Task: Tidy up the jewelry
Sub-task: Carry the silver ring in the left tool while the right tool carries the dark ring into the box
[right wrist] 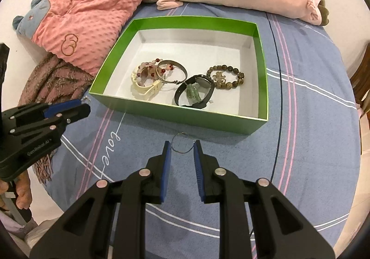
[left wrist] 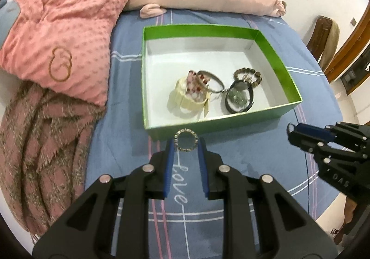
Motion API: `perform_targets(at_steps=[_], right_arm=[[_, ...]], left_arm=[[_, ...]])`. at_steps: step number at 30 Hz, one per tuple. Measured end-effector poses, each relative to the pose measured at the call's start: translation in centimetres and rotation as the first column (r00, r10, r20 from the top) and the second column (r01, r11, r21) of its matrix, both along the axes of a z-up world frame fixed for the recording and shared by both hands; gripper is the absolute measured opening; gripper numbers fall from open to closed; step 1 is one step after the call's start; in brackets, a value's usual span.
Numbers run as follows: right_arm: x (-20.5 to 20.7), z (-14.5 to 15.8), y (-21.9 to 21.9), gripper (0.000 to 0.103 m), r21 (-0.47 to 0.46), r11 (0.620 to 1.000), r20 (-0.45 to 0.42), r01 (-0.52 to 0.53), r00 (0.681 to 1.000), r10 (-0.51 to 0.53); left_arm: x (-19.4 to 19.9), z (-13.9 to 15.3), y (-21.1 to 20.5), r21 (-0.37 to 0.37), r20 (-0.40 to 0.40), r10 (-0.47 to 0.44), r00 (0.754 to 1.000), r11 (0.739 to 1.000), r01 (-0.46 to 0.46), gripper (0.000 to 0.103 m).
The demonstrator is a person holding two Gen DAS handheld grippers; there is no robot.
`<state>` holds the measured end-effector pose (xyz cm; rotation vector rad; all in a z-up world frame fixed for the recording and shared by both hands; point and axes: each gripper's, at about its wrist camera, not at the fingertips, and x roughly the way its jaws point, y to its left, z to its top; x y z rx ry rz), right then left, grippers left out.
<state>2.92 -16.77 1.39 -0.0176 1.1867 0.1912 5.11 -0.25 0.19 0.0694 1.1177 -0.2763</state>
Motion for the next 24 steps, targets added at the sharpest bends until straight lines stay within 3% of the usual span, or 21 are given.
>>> perform_targets(at_steps=[12,24], right_arm=[[5.1,2.5,-1.2,0.021,0.011,0.999,0.115,0.036,0.993,-0.037],[10.0,-4.3,-2.4,0.021,-0.028,0.998,-0.007,0.064,0.998,-0.064]], left_arm=[[5.1,1.6,-3.1,-0.016,0.065,-0.027,0.998,0.999,0.029,0.021],[9.6,-3.4,-4.7,-0.013,-0.023,-0.015,1.0,1.0,0.015,0.021]])
